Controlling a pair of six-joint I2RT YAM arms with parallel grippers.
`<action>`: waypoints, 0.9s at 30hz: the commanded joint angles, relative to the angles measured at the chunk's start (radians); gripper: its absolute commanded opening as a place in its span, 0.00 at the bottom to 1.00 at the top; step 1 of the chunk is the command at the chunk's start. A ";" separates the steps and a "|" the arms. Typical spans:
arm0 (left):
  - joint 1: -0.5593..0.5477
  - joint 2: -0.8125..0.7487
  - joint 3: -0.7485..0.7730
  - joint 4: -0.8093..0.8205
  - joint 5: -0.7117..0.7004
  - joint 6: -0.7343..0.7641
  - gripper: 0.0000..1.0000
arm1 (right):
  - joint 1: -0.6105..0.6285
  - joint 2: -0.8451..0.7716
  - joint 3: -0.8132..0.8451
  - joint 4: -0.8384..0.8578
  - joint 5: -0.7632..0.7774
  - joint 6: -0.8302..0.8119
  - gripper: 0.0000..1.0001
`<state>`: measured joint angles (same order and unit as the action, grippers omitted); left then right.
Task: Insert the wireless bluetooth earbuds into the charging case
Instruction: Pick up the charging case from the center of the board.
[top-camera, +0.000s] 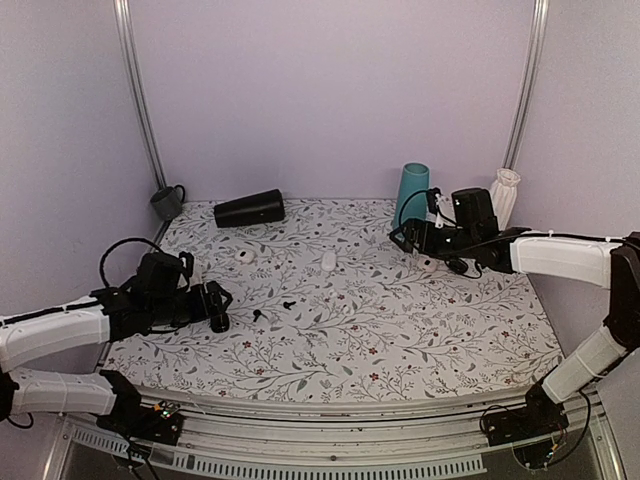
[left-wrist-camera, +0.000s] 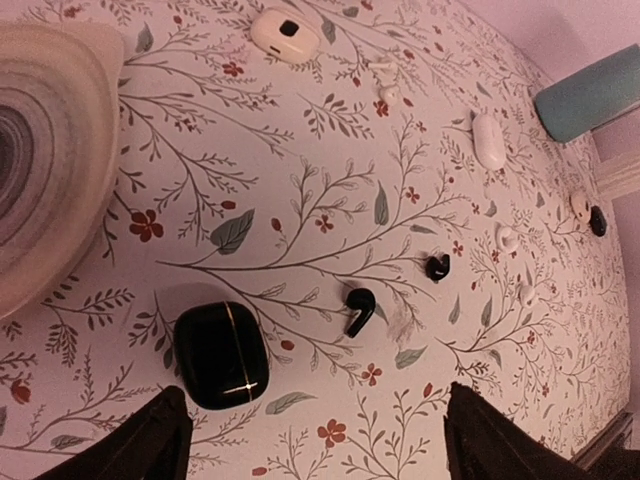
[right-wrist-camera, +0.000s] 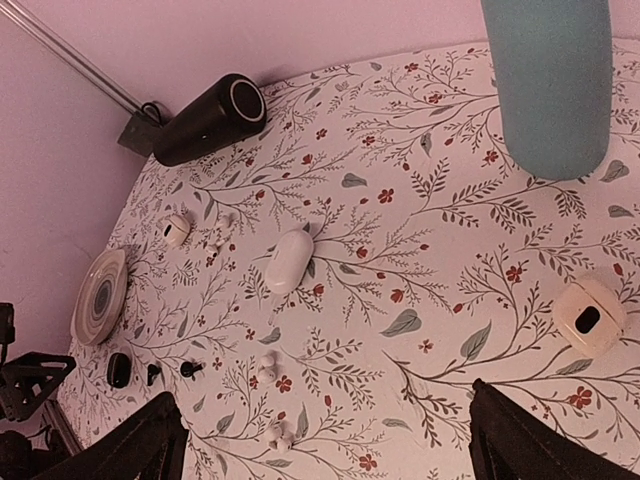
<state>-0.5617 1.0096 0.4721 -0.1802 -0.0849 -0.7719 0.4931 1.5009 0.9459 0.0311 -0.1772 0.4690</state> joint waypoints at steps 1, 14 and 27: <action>-0.044 -0.029 0.001 -0.179 -0.109 -0.129 0.87 | 0.010 0.028 0.043 0.043 -0.052 -0.019 0.99; -0.090 0.286 0.114 -0.156 -0.289 -0.125 0.75 | 0.015 0.016 0.023 0.074 -0.080 -0.020 0.99; -0.178 0.415 0.158 -0.118 -0.382 -0.152 0.69 | 0.017 0.005 0.009 0.108 -0.088 -0.001 0.99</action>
<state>-0.7086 1.3811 0.6025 -0.3244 -0.4210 -0.9100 0.5037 1.5269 0.9615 0.1013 -0.2550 0.4572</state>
